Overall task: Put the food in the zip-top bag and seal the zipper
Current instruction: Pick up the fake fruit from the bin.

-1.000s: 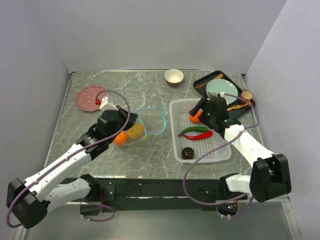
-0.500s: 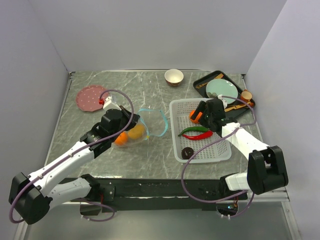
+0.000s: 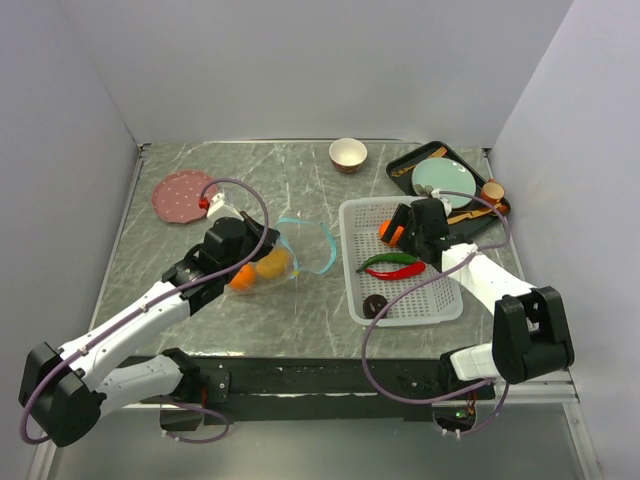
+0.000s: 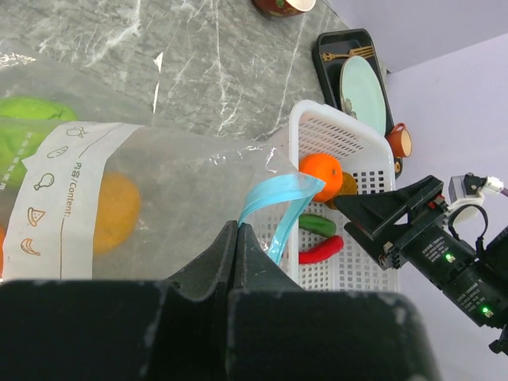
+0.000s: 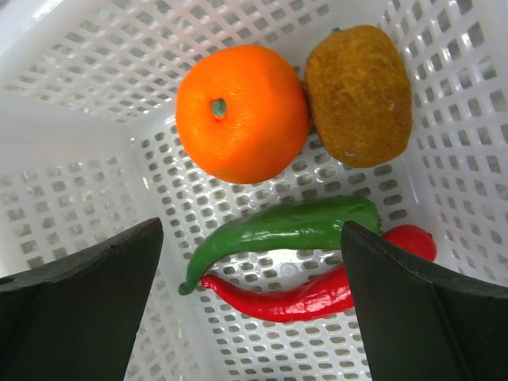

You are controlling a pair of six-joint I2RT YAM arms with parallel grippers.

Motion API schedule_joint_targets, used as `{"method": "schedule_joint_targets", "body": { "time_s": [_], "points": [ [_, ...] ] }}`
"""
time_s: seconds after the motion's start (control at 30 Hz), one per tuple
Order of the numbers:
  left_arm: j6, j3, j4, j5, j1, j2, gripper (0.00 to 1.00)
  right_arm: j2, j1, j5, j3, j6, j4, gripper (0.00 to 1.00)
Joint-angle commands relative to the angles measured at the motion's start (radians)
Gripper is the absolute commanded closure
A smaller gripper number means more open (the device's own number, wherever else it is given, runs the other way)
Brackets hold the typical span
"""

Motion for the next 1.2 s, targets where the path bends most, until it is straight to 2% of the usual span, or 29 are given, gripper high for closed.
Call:
{"method": "schedule_joint_targets", "body": {
  "time_s": [0.0, 0.23, 0.6, 1.17],
  "points": [
    [0.017, 0.037, 0.006, -0.016, 0.004, -0.015, 0.99, 0.027, -0.004, 0.044, 0.06, -0.01, -0.04, 0.0],
    [0.012, 0.031, 0.018, -0.005, 0.006, -0.008, 0.99, -0.022, -0.004, 0.031, -0.009, -0.023, 0.055, 0.01],
    [0.011, 0.045, 0.006, -0.014, 0.004, 0.0, 0.99, 0.002, -0.004, 0.007, 0.038, -0.034, 0.078, 0.15],
    [0.014, 0.069, -0.005, -0.016, 0.012, 0.014, 0.99, 0.171, -0.004, 0.059, 0.13, -0.043, 0.098, 0.13]
  ]
}}
